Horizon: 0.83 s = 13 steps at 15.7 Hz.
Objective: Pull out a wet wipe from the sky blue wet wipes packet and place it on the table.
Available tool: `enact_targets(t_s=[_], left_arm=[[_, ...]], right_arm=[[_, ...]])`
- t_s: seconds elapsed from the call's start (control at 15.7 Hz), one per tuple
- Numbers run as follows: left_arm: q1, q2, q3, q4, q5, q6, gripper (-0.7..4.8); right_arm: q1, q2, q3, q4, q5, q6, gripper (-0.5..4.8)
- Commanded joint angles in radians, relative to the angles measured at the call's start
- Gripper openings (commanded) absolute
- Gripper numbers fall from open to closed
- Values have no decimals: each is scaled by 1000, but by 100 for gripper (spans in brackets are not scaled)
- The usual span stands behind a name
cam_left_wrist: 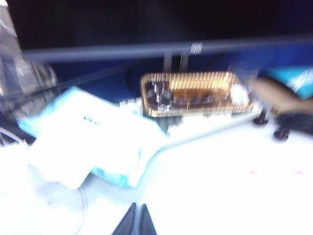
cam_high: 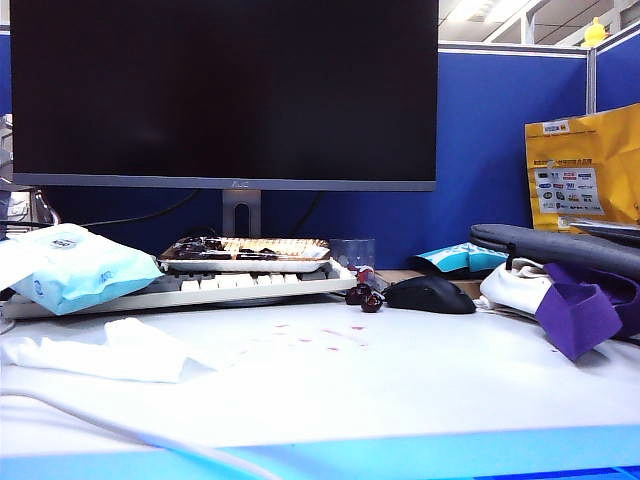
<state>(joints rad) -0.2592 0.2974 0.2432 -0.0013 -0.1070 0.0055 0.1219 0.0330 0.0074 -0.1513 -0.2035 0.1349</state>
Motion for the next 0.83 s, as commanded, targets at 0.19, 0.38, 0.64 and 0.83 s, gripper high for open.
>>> enact_targets(t_s=[0.19,0.38,0.64,0.83], left_arm=[[2,-188,-108,-32,-1,-6,-6],[13,-276,-150,-97,3,-8,-6],[89,-296,-178,-132,55,-21,-5],[196,-296,-193,-142,116,-22,-6]], right_arm=[[0,-2,-1,-1,0,2,-1],[0,-2,-1,-1,0,2,-1],[1,-7,-1,-1,1,2,-1],[0,-11,-1,-1,0,2,-1]])
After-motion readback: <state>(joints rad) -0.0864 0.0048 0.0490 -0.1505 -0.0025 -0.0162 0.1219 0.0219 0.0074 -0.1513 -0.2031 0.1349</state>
